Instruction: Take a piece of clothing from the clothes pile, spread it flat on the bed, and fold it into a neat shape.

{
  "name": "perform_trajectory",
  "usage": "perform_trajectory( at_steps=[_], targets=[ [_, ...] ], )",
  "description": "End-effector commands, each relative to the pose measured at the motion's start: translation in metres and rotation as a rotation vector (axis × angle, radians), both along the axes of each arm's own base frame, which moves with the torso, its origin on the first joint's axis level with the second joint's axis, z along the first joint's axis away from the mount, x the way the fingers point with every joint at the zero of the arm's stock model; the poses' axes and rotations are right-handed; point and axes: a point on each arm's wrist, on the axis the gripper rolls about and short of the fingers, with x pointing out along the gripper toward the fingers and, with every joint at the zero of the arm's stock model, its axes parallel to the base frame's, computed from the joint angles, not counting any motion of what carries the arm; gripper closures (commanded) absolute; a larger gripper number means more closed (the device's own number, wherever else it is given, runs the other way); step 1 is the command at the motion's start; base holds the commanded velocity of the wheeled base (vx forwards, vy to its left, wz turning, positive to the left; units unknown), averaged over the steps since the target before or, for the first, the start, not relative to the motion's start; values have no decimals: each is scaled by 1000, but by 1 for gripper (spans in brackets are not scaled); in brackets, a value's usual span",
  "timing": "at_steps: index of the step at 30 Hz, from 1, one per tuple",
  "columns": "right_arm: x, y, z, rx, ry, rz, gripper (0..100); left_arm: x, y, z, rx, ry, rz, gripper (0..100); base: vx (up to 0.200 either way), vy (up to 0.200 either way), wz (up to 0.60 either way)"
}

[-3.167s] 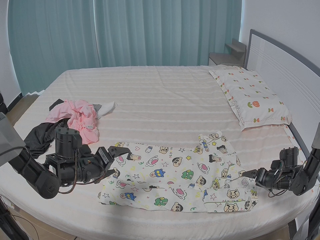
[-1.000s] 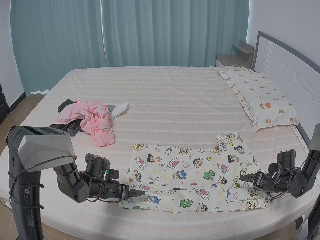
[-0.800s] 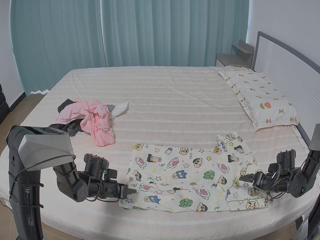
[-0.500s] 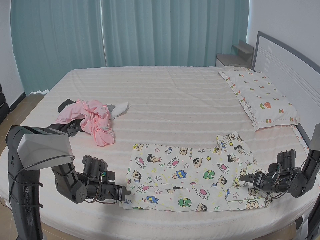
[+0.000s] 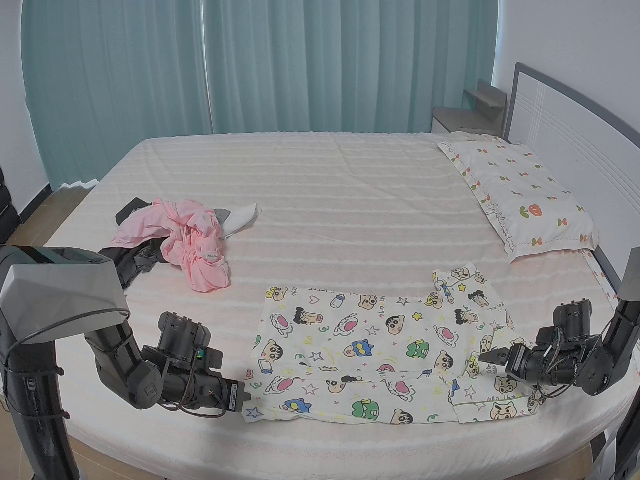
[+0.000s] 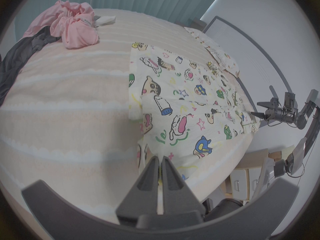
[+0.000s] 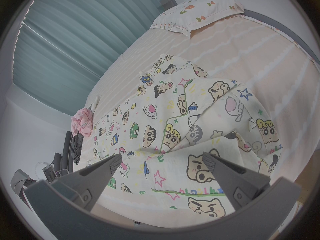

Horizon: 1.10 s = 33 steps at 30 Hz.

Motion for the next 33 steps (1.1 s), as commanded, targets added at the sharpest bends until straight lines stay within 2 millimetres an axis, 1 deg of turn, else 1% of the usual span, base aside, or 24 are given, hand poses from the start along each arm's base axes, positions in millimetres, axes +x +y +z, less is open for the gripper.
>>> perform_trajectory(
  at_steps=[1,6,7,11,12,13,17,18,19,20,23,28,33],
  targets=[
    [0,0,0,1,1,1,0,-1,-2,11,-12,-26,2,100,0,0,0],
    [0,0,0,1,1,1,0,1,-3,10,-17,-21,13,100,0,0,0],
    [0,0,-1,1,3,1,0,2,-3,10,-15,-22,20,0,0,0,0],
    [0,0,-1,1,3,1,0,5,-3,5,-3,-13,42,0,0,0,0],
    [0,0,-1,1,3,1,0,10,-2,4,0,-22,55,0,0,0,0],
    [0,0,-1,1,3,1,0,11,-2,4,1,-24,58,0,0,0,0],
    [0,0,-2,0,9,1,0,27,-2,14,-63,-50,138,0,0,0,0],
    [0,0,-2,0,9,1,0,27,-2,14,-63,-50,138,0,0,0,0],
    [0,0,-2,0,9,1,0,38,-7,19,-126,-45,208,0,0,0,0],
    [0,0,-2,-1,9,0,0,42,-9,20,-145,-42,228,0,0,0,0],
    [0,0,-2,-1,10,0,0,50,-13,15,-164,-31,242,0,0,0,0],
    [0,0,-2,-1,10,0,0,56,-24,-6,-141,-5,219,0,0,0,0],
    [0,0,-3,-4,11,-1,0,59,-25,-7,-134,-17,202,0,0,0,0]
  ],
)
